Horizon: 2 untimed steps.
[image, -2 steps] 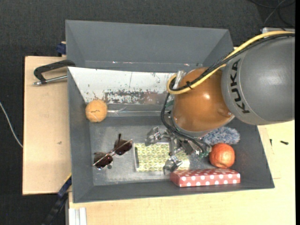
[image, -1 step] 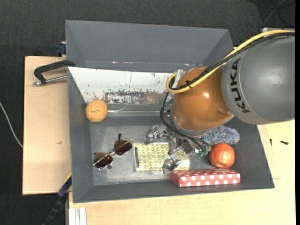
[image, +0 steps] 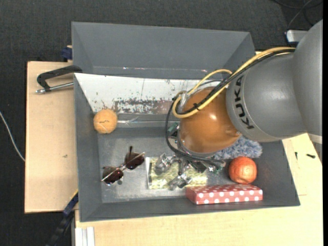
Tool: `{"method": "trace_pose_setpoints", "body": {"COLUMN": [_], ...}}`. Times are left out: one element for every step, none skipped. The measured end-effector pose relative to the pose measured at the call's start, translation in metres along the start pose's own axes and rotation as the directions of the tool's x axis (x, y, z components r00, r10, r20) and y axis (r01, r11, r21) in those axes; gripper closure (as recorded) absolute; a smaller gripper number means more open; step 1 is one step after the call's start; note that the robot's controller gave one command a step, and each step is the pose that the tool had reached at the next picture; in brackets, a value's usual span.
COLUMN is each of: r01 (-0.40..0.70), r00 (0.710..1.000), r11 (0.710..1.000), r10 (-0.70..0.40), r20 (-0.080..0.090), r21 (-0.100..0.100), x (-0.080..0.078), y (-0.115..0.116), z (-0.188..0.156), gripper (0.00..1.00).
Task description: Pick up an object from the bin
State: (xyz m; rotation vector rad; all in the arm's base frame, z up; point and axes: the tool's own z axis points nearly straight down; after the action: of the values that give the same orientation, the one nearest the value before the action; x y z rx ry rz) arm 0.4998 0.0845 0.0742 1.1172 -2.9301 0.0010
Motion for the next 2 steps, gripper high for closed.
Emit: {"method": "trace_pose_setpoints", "body": {"r01": [0.000,-0.028], "r00": [1.000,1.000], "r11": [1.000,1.000], "r10": [0.000,0.028], "r20": [0.000,0.010], "r21": [0.000,0.002], "x": [0.000,0.006], "y": [0.000,-0.004], "z": [0.000,-0.122], "gripper": [1.00,1.00]}}
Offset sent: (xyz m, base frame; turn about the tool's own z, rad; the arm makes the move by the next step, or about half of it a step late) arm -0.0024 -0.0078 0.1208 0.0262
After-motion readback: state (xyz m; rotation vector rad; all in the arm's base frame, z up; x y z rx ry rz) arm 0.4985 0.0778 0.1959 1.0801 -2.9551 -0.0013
